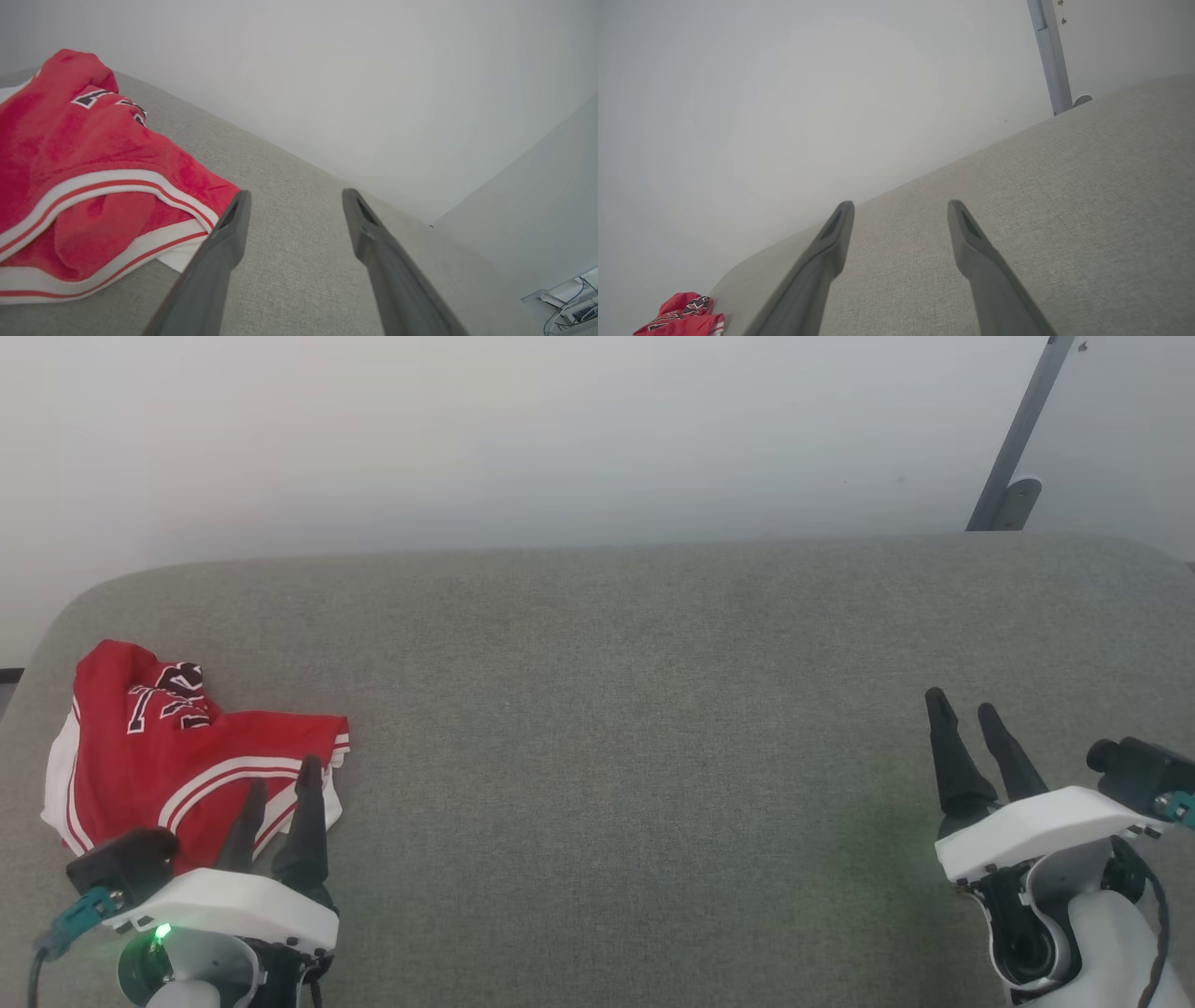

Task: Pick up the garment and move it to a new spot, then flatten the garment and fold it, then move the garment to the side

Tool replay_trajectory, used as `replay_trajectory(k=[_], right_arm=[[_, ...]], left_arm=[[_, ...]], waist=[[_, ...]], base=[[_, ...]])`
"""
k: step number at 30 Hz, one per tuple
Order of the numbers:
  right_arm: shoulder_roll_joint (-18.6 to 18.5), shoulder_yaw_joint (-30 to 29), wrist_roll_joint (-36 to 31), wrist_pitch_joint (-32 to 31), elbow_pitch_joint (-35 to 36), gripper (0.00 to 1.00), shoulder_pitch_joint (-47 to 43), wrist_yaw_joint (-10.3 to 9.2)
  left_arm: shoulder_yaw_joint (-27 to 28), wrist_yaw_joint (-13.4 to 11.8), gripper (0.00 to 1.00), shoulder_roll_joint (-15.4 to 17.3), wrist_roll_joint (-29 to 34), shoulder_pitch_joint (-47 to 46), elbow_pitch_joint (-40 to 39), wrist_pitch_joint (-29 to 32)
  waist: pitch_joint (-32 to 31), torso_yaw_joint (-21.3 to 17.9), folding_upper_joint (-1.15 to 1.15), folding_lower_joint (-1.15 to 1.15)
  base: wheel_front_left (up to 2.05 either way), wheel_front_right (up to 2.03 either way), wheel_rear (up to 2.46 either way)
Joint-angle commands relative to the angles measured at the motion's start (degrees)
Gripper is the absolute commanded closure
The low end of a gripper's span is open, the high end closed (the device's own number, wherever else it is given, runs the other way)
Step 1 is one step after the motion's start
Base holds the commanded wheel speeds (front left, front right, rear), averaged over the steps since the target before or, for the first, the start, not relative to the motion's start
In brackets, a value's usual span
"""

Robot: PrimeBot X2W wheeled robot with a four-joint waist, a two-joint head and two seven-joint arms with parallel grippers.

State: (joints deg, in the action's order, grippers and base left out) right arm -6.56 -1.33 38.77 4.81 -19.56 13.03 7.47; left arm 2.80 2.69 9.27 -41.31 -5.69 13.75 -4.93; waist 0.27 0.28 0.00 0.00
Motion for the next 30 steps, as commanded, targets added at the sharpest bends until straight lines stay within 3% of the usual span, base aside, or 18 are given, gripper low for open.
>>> replay_trajectory(k=[1,15,30], right_arm=[[-0.3,0.1,-1.7,0.6,0.4,0.00,1.5,0.02],[-0.1,0.2,-14.5,3.1,-1.3,0.00,2.8,0.02],[-0.3,0.1,-22.2,5.2,-1.9,0.00,3.9,0.03]], left_arm=[[-0.2,-0.5,0.00,0.8,1.7,-0.2,-0.6,-0.5],[-2.7,-3.5,0.00,2.9,11.2,-0.1,-0.3,-3.0],[-3.5,-4.5,0.00,3.7,18.2,0.6,0.2,-5.0]], waist=[[0.0,0.0,0.00,0.00],[-0.1,-0.3,0.00,0.00],[-0.3,-0.4,0.00,0.00]], base=[[0.00,0.00,0.00],[0.00,0.00,0.00],[0.00,0.00,0.00]])
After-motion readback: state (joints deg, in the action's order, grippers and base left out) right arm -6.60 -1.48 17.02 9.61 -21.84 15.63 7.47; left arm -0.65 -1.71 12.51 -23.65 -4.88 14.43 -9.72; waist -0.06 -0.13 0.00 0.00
